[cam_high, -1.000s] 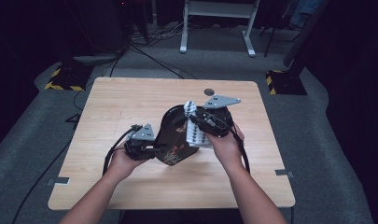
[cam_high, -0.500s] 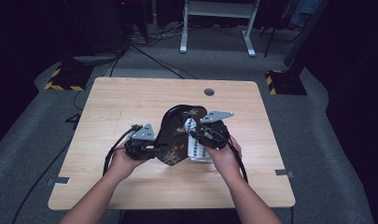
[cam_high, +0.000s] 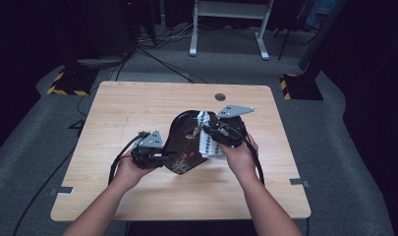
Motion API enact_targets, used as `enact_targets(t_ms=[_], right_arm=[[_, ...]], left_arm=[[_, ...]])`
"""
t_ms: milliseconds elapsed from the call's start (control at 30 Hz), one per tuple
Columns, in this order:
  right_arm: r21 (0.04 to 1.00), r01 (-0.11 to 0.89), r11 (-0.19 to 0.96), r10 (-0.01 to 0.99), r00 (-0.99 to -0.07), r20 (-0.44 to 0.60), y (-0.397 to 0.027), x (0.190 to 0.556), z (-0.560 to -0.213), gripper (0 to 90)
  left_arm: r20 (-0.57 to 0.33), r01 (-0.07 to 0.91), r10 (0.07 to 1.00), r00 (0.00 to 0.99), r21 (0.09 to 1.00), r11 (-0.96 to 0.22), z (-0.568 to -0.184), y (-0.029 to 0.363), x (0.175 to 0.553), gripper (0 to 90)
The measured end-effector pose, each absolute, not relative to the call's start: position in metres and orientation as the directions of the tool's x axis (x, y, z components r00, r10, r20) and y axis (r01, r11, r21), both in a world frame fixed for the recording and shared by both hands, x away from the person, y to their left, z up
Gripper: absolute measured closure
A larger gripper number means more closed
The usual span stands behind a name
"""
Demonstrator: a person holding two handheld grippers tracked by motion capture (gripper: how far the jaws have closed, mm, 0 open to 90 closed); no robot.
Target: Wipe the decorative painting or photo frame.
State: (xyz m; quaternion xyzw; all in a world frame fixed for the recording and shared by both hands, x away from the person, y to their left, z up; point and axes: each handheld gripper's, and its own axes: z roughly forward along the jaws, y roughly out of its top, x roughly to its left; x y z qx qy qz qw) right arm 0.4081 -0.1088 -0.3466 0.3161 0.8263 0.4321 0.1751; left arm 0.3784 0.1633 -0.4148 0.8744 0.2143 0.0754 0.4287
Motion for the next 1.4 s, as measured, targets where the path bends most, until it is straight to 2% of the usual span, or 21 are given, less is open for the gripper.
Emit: enact_targets(t_ms=[267,700,1133,1267,1400], right_arm=[[0.789,0.419,0.449,0.671,-0.742,0.012,-0.109,0.405,-0.378,77.4],[0.834,0.364,0.415,0.689,-0.724,-0.027,-0.115,0.412,-0.33,77.3],[0.782,0.432,0.449,0.678,-0.735,0.016,-0.114,0.407,-0.379,77.2],[0.79,0.423,0.444,0.677,-0.736,0.014,-0.114,0.407,-0.371,77.2],[0.821,0.389,0.417,0.688,-0.726,-0.005,-0.118,0.412,-0.344,77.2]], left_arm=[[-0.052,0.31,0.439,0.897,0.783,-0.54,-0.415,0.163,0.378,76.4],[-0.05,0.307,0.438,0.898,0.784,-0.54,-0.415,0.162,0.378,76.5],[-0.051,0.306,0.437,0.898,0.785,-0.538,-0.415,0.162,0.378,76.4],[-0.05,0.305,0.435,0.899,0.786,-0.538,-0.415,0.162,0.378,76.6],[-0.051,0.306,0.437,0.898,0.786,-0.538,-0.415,0.162,0.378,76.5]])
